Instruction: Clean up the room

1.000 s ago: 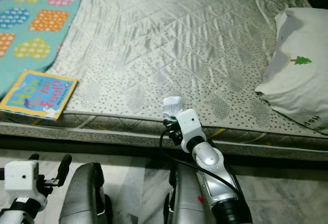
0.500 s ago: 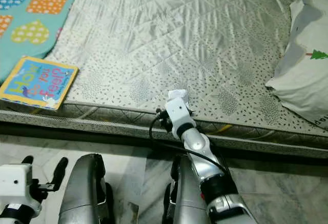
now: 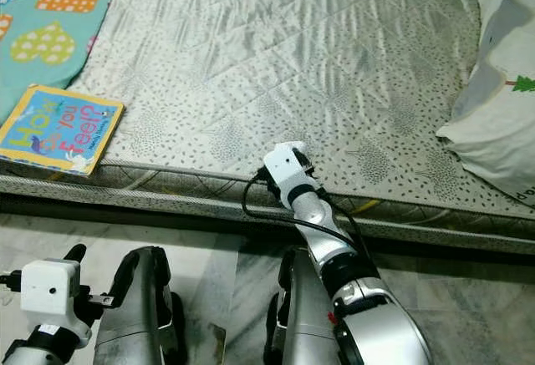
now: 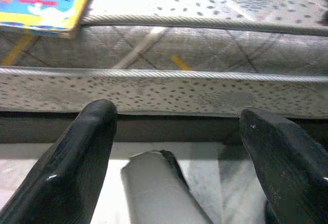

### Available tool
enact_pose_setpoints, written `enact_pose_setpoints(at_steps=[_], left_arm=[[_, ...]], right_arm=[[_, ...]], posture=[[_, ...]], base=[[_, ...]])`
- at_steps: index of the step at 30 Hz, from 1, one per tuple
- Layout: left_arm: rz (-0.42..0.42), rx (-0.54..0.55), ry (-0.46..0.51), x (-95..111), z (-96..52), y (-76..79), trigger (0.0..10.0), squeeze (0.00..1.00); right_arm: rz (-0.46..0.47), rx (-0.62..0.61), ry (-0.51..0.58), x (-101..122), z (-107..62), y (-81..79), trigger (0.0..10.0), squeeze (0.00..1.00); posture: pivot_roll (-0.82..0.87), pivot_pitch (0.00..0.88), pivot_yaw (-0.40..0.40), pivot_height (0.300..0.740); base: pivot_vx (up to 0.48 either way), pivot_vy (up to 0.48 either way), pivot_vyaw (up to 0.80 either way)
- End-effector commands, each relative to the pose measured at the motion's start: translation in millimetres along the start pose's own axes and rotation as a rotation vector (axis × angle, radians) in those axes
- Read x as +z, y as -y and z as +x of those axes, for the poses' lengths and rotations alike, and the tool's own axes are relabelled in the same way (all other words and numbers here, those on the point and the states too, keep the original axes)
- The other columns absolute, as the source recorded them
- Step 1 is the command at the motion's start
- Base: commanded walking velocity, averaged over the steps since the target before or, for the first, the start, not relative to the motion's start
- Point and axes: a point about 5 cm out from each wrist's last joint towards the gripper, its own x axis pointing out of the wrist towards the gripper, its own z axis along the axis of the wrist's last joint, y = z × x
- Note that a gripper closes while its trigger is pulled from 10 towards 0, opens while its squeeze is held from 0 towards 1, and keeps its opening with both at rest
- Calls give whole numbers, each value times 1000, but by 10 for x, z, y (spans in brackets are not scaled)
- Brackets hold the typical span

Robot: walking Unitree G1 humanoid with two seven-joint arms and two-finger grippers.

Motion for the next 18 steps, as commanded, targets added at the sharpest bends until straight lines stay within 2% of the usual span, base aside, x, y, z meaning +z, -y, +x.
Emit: enact_pose_setpoints(at_steps=[1, 4, 5, 6, 7, 8, 9, 18], left_arm=[[-6, -59, -20, -20, -22, 77, 10000, 0], [-11, -100, -21, -15, -5, 156, 10000, 0], [9, -114, -17, -9, 9, 176, 10000, 0], [14, -117, -16, -7, 16, 177, 10000, 0], [15, -114, -16, -6, 23, 170, 10000, 0], [15, -114, -16, -6, 23, 170, 10000, 0], [11, -110, -17, -6, 38, 156, 10000, 0], [11, -100, -17, -19, 91, 134, 10000, 0]], right_arm=[[-35, -9, -58, -116, -15, 6, 10000, 0], [-50, -20, -74, -114, 0, 23, 10000, 0], [-64, -20, -96, -127, 4, 24, 9490, 0], [-68, -20, -102, -130, 6, 24, 9490, 0], [-67, -20, -109, -136, 7, 26, 4157, 0], [-67, -20, -109, -136, 7, 26, 4157, 0], [-68, -25, -119, -142, 10, 35, 0, 0], [-119, -24, -159, -156, 20, 49, 0, 0]], posture=[[185, 384, -105, 575], [185, 379, -104, 575], [187, 375, -104, 575], [188, 374, -104, 575], [188, 373, -103, 575], [188, 373, -103, 575], [193, 368, -103, 575], [191, 354, -113, 575]], base=[[0, 0, 0], [0, 0, 0], [0, 0, 0], [0, 0, 0], [0, 0, 0], [0, 0, 0], [0, 0, 0], [0, 0, 0]])
